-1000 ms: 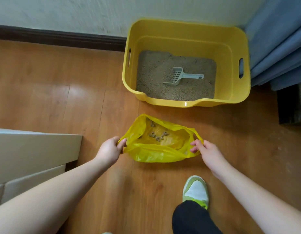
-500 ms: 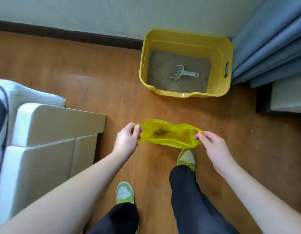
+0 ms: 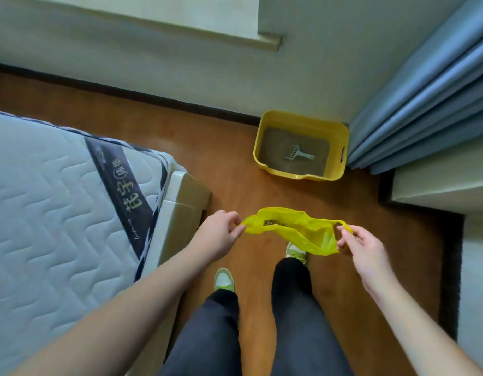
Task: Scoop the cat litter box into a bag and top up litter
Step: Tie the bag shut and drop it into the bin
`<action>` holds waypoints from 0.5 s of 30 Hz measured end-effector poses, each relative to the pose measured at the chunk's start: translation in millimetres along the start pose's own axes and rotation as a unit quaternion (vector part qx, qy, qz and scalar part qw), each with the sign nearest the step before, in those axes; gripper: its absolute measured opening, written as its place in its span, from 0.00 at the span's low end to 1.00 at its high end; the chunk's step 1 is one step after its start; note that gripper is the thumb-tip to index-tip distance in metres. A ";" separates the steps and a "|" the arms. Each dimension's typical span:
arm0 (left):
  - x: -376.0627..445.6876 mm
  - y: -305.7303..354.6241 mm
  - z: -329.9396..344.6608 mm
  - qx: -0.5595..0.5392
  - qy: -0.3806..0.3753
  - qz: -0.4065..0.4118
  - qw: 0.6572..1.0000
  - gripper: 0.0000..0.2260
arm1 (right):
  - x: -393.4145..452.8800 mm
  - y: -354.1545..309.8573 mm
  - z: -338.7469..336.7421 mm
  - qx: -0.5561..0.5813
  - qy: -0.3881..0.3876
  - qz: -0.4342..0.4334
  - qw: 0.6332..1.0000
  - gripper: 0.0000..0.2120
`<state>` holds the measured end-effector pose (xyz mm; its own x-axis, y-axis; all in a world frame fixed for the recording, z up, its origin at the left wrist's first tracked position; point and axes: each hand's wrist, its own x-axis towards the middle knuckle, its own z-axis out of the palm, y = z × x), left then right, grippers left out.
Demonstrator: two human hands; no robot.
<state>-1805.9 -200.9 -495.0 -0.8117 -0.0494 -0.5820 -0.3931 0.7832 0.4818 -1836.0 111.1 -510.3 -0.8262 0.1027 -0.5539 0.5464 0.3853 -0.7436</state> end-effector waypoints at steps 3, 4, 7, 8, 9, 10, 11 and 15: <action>-41.1 20.6 -47.1 0.008 -0.022 0.037 0.999 0.10 | -51.9 -43.3 -8.2 -0.053 -0.020 -0.046 0.997 0.06; -54.6 30.2 -61.3 -0.010 -0.022 0.051 0.998 0.12 | -71.0 -58.4 -9.0 -0.076 -0.022 -0.068 0.995 0.07; -94.9 60.1 -96.8 -0.075 -0.022 0.099 0.992 0.12 | -128.0 -106.0 -13.1 -0.160 -0.002 -0.153 0.975 0.06; -107.2 68.9 -107.4 -0.078 -0.018 0.120 0.990 0.12 | -146.1 -122.3 -14.6 -0.185 0.003 -0.182 0.966 0.05; -120.1 77.1 -118.1 -0.087 -0.011 0.135 0.987 0.11 | -164.1 -138.6 -16.3 -0.215 0.002 -0.216 0.952 0.04; -132.0 85.8 -130.3 -0.103 -0.002 0.148 0.984 0.11 | -181.3 -155.8 -17.9 -0.249 -0.001 -0.263 0.932 0.05; -143.5 95.1 -143.6 -0.123 0.005 0.160 0.979 0.10 | -197.1 -172.8 -19.0 -0.280 -0.005 -0.317 0.906 0.08; -192.5 142.5 -191.2 -0.200 -0.002 0.248 0.948 0.09 | -260.8 -244.6 -27.0 -0.319 -0.014 -0.483 0.815 0.13</action>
<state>-1788.3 -198.3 -189.1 -0.9383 0.2660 -0.2210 -0.0968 0.4115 0.9063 -1757.9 14.8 -173.8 -0.8207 -0.5484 0.1604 -0.5471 0.6734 -0.4972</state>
